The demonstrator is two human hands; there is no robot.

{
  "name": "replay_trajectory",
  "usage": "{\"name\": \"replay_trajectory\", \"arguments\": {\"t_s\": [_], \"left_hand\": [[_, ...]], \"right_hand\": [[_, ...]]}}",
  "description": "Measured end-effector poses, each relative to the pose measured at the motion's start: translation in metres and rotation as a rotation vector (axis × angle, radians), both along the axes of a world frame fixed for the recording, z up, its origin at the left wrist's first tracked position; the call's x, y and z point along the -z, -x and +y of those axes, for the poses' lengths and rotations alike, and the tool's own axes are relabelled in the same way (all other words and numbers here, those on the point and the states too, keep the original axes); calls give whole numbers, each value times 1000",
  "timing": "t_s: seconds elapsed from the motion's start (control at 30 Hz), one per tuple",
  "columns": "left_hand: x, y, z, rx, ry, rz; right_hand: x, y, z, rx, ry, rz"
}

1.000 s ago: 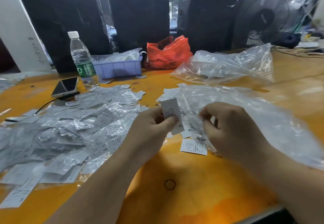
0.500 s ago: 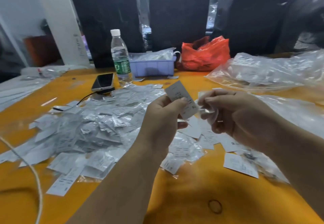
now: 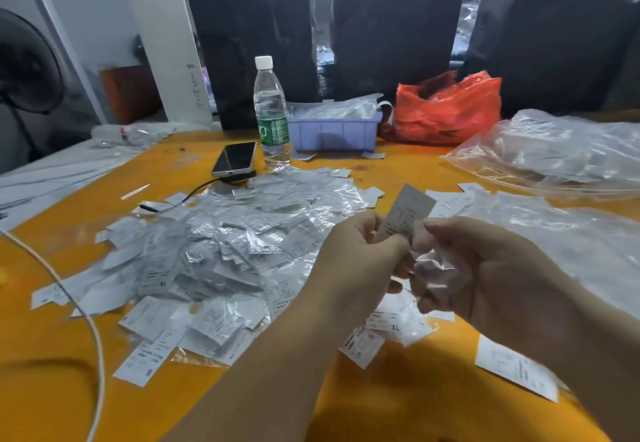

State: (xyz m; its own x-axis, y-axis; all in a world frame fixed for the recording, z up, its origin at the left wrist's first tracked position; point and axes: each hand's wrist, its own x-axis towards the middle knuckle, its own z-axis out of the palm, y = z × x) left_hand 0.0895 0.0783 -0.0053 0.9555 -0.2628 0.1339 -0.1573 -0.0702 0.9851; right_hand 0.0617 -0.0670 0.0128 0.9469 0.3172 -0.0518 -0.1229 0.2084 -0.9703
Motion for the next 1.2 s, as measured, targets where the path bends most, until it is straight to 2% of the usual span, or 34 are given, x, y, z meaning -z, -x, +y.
{"name": "replay_trajectory", "arguments": {"t_s": [0.3,0.43,0.6,0.73,0.9,1.2], "left_hand": [[-3,7,0,-148,-161,-301],[-2,7,1,-176,-208,-343],[-8,6,2,-165,-22,-161],[-9,-1,3,-144,200,58],[-13,-4,7,-146,372,203],[-14,-3,8,-56,371,190]], "right_hand": [[1,-2,-2,17,104,-56],[3,-1,-3,27,152,-81],[2,-1,-2,118,79,-64],[2,0,-2,113,99,-86],[3,1,-1,100,99,-114],[2,1,-2,59,68,-113]]}}
